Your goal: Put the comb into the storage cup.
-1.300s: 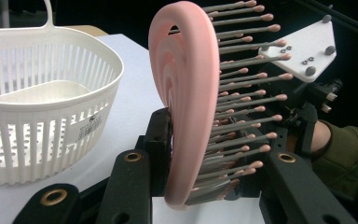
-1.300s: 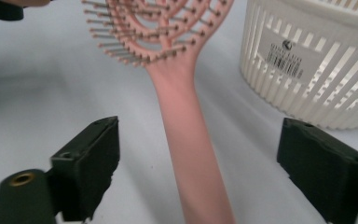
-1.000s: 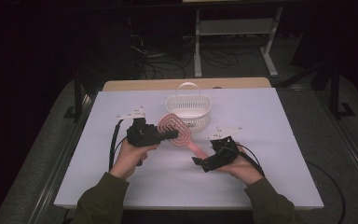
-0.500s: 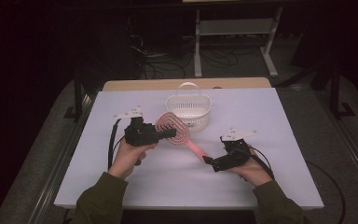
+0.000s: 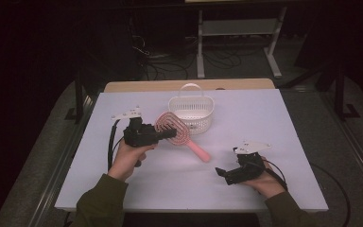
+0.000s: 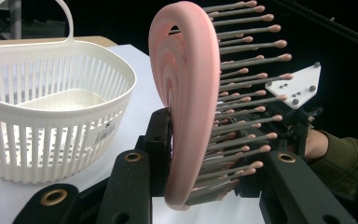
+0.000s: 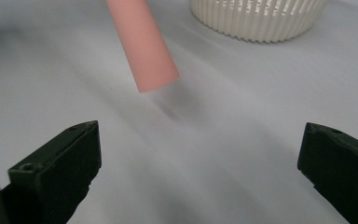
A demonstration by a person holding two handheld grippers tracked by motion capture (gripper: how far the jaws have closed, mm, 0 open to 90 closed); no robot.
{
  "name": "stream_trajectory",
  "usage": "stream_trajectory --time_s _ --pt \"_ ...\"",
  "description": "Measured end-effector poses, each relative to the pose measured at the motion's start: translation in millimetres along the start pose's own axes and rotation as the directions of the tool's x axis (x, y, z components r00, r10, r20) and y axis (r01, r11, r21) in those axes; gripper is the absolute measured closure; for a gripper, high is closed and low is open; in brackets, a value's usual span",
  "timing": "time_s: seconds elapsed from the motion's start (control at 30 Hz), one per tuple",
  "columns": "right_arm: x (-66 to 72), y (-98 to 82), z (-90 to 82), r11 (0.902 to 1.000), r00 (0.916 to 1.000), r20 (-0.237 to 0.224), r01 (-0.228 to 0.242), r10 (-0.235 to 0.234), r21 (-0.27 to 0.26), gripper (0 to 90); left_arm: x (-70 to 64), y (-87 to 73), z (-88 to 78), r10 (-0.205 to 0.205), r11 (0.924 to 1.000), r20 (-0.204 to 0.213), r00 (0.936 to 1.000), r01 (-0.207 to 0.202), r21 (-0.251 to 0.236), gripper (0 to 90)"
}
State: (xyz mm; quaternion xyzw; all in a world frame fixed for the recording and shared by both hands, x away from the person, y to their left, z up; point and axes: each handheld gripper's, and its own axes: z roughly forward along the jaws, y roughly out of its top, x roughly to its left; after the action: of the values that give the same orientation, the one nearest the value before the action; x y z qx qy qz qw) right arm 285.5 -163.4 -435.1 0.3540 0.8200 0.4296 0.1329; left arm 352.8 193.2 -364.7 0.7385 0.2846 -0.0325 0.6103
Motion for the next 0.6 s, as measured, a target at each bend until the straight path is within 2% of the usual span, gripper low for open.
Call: stream_trajectory --time_s 0.37,0.6 --pt "-7.0 -18.4 -13.5 0.9992 0.9991 0.017 -0.039 0.039 0.002 0.0 1.1 2.6 -3.6 0.002 0.9999 -0.005 1.0 -0.002 -0.01 65.0" --pt "-8.3 -19.8 -14.3 0.9991 0.999 0.014 -0.042 0.042 0.001 0.0 2.8 6.2 -10.0 -0.007 0.9993 -0.003 1.0 0.007 -0.038 65.0"
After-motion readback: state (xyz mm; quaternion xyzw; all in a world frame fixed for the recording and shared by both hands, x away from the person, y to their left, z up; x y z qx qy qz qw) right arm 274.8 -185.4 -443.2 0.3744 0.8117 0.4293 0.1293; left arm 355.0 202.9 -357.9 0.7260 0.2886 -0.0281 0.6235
